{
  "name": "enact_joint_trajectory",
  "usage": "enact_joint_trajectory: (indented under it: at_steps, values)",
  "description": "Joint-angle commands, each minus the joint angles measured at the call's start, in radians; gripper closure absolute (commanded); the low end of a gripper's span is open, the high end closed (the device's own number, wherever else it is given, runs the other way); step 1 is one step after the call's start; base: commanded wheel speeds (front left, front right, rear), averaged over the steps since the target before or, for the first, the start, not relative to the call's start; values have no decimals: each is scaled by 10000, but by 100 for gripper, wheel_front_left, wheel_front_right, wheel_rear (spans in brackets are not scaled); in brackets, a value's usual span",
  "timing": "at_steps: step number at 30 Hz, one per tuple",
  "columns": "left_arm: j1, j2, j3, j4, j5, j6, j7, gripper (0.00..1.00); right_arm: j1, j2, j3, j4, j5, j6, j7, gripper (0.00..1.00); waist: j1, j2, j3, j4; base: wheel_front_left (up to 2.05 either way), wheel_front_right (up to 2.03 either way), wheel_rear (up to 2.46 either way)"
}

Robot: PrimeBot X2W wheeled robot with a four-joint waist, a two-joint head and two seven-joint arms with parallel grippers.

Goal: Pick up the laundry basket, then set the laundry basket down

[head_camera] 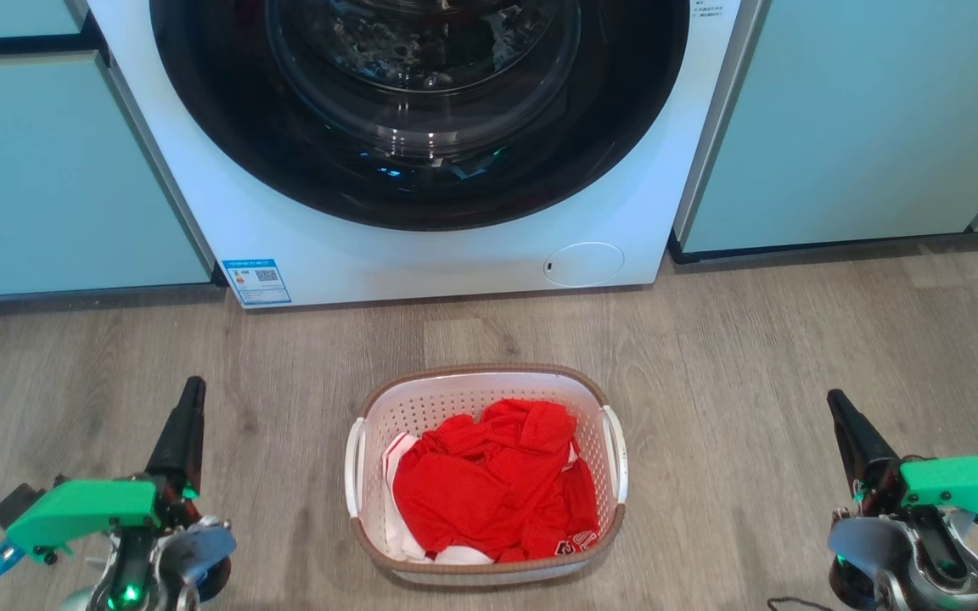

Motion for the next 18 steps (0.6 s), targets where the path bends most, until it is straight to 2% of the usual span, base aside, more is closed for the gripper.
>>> enact_joint_trajectory:
  at_steps: [1,18]
  values:
    - [-532,78,397,-297,-20,-67,44,100,-449,-124,155,-321,33,27,61,100,0,0,-1,0,0,0,0]
    - [-536,41,448,-294,22,-67,85,100,-453,-84,98,-317,-14,27,107,100,0,0,-1,0,0,0,0]
